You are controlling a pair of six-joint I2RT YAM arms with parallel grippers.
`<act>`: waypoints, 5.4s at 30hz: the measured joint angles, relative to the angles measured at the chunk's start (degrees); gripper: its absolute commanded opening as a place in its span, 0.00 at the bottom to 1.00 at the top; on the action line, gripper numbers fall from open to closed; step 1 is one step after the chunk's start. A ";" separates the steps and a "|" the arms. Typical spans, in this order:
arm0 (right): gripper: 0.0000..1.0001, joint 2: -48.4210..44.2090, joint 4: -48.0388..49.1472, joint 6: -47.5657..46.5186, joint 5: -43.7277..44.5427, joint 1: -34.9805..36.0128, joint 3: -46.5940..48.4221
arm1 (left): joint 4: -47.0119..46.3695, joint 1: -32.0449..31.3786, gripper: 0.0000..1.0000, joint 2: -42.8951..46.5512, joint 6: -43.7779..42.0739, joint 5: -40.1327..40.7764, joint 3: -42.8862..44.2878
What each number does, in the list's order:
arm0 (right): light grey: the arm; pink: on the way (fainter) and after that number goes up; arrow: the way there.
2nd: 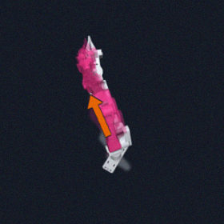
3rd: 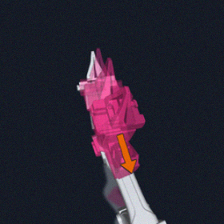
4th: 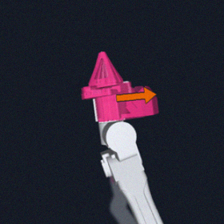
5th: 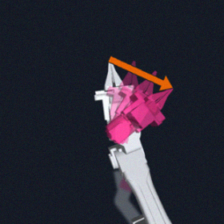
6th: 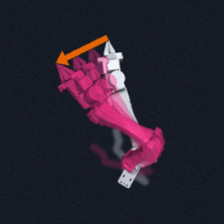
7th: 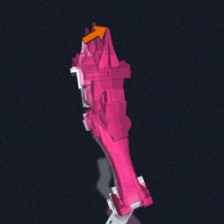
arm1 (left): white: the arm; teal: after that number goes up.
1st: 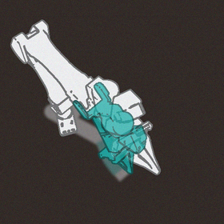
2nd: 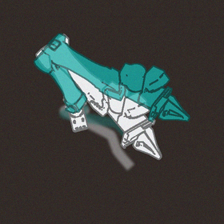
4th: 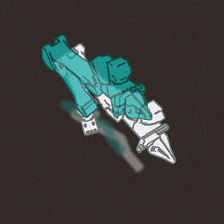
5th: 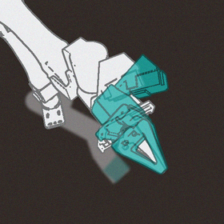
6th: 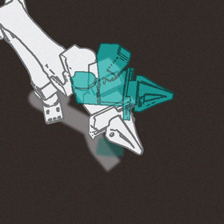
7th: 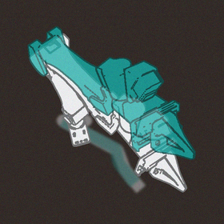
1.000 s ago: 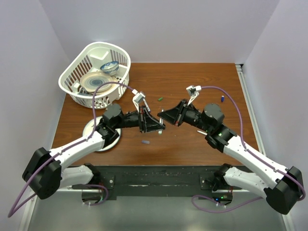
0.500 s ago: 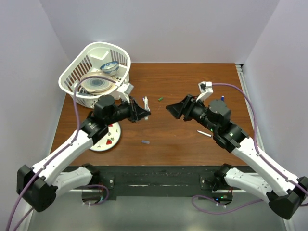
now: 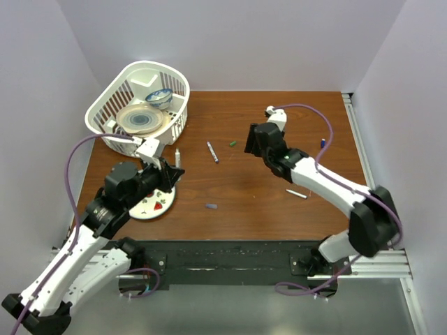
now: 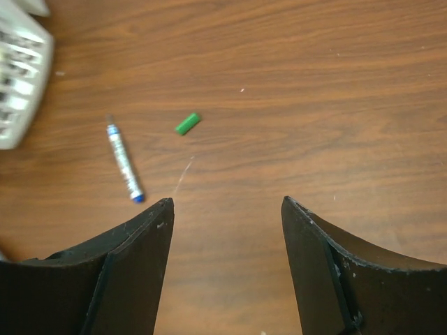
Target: Insert the pens into the pen caps
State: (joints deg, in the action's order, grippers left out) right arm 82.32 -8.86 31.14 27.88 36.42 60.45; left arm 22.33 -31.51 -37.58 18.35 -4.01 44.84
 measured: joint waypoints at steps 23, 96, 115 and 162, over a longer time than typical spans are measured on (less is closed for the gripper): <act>0.57 45.70 -8.28 11.91 1.62 -2.45 36.92 | 0.04 0.00 0.00 4.09 -2.97 -2.62 -3.50; 0.31 39.82 -11.85 -1.75 -10.32 -1.09 27.67 | 0.07 0.00 0.00 5.42 -2.95 -0.04 -3.50; 0.00 46.14 -21.70 -3.91 -1.92 3.13 38.93 | 0.04 0.00 0.00 6.69 -2.95 0.02 -3.50; 0.00 -23.34 43.69 14.80 -35.01 3.78 -22.73 | -26.10 -0.50 0.00 -22.23 3.41 -42.05 -1.68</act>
State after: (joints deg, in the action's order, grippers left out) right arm 58.98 34.83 45.93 -7.14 40.21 37.71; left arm -3.77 -32.01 -59.81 21.76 -46.06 43.16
